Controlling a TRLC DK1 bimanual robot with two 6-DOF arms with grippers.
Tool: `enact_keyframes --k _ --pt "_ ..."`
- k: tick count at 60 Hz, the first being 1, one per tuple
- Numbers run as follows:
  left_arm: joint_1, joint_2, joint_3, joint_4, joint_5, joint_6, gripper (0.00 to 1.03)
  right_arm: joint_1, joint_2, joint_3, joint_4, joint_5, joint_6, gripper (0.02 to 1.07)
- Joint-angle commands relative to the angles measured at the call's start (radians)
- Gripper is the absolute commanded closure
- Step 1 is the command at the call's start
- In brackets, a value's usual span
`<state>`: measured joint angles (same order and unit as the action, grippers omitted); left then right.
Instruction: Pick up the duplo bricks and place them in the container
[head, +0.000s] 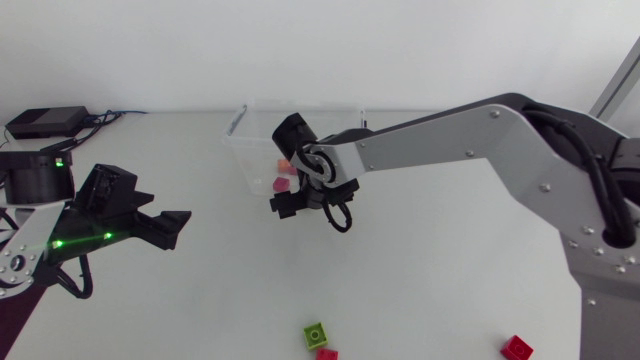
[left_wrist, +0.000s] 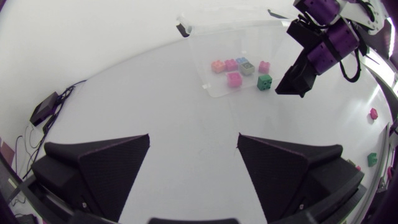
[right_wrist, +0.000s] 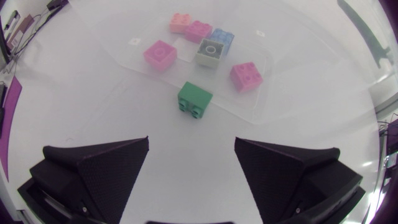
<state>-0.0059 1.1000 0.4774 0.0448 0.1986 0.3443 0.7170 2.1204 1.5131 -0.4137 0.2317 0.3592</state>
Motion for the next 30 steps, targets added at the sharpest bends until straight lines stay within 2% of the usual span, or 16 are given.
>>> enact_keyframes --k 1,11,30 --pt "-0.005 0.014 -0.019 0.012 0.007 0.005 0.04 0.012 0.058 0.047 -0.043 -0.003 0.06 0.07" --pt "-0.005 0.02 -0.017 0.021 0.009 0.005 0.04 0.03 0.089 0.081 -0.05 0.015 0.096 0.07" --pt "0.001 0.026 -0.016 0.03 0.016 0.005 0.04 0.042 0.174 0.196 -0.1 0.112 0.17 0.07"
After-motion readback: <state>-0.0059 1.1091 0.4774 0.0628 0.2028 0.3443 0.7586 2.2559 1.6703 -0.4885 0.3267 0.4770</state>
